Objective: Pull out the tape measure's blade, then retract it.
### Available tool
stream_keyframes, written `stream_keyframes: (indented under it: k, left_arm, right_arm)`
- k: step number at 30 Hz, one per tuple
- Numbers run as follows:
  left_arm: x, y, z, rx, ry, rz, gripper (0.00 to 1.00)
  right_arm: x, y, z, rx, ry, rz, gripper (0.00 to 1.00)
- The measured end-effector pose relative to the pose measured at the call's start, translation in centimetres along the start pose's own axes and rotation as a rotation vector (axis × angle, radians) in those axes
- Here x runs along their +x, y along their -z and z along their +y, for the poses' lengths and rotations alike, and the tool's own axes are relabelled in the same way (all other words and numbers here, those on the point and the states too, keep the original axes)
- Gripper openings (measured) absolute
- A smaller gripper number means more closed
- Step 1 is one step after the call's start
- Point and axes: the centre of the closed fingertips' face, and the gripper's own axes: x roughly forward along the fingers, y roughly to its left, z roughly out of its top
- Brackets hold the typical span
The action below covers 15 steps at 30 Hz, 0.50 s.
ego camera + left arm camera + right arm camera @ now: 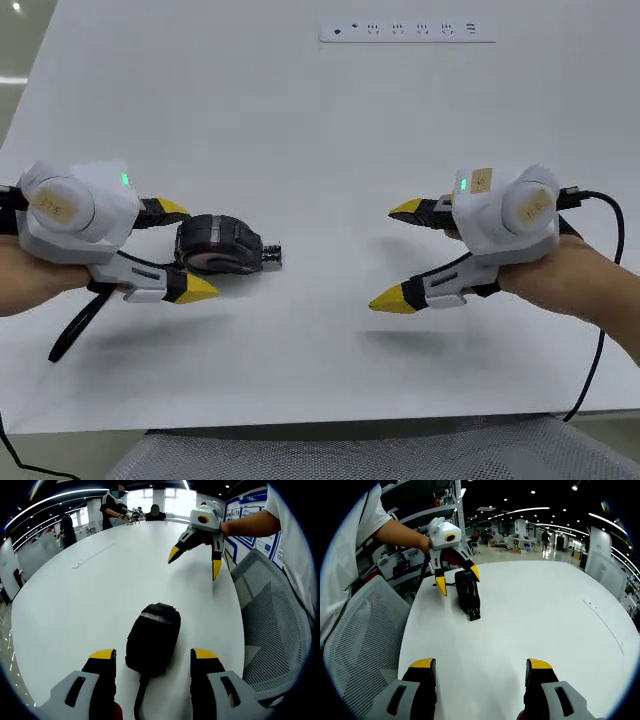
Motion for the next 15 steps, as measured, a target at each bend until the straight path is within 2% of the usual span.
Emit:
stream_keyframes:
  k: [4, 10, 15]
  left_arm:
    - [0.28, 0.02, 0.01, 0.016, 0.016, 0.009, 0.43]
    - [0.53, 0.30, -0.02, 0.019, 0.029, 0.022, 0.38]
    - [0.67, 0.84, 0.36, 0.046, 0.024, 0.042, 0.32]
  right_arm:
    - [0.24, -0.27, -0.02, -0.001, -0.011, -0.005, 0.70]
    - [0.63, -0.32, -0.05, -0.004, -0.023, -0.005, 0.69]
    - [1.06, -0.16, 0.02, -0.009, -0.032, 0.003, 0.69]
